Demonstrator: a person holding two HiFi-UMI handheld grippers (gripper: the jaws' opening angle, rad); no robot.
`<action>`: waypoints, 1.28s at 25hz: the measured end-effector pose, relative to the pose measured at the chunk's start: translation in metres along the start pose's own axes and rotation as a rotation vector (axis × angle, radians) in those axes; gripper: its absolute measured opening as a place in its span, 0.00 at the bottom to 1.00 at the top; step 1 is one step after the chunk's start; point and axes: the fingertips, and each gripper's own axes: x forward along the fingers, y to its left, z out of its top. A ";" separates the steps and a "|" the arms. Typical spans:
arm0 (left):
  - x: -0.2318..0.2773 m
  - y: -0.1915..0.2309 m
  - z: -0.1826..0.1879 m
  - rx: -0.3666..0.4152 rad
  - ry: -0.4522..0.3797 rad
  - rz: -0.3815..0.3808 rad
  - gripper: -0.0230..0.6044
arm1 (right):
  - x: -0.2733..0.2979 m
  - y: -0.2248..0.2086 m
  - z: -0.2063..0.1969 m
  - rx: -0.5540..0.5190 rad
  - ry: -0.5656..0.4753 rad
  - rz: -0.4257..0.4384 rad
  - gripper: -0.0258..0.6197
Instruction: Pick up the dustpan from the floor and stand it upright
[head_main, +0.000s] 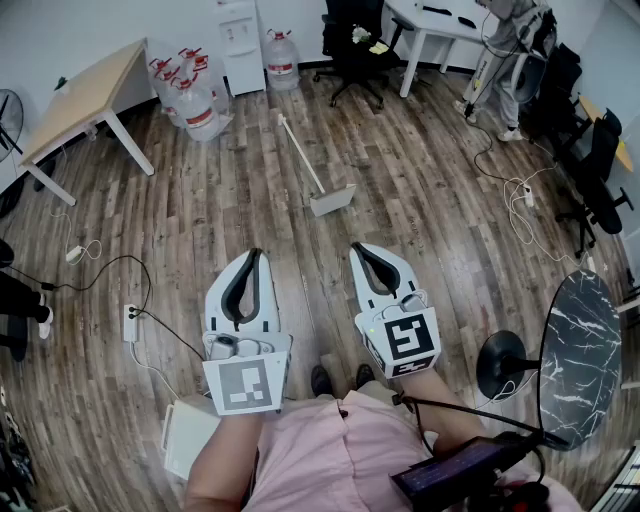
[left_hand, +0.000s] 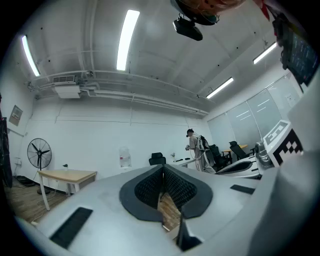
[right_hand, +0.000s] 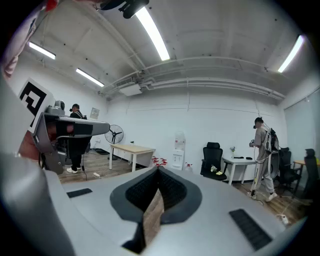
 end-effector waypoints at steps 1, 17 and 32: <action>0.001 0.003 0.000 -0.001 -0.003 -0.002 0.06 | 0.002 0.001 0.001 0.000 0.000 -0.002 0.04; 0.020 0.025 -0.025 -0.007 0.066 -0.013 0.06 | 0.028 -0.011 -0.007 0.005 -0.005 -0.018 0.04; 0.157 0.058 -0.065 0.065 0.145 0.005 0.06 | 0.164 -0.110 -0.027 0.025 -0.025 -0.044 0.35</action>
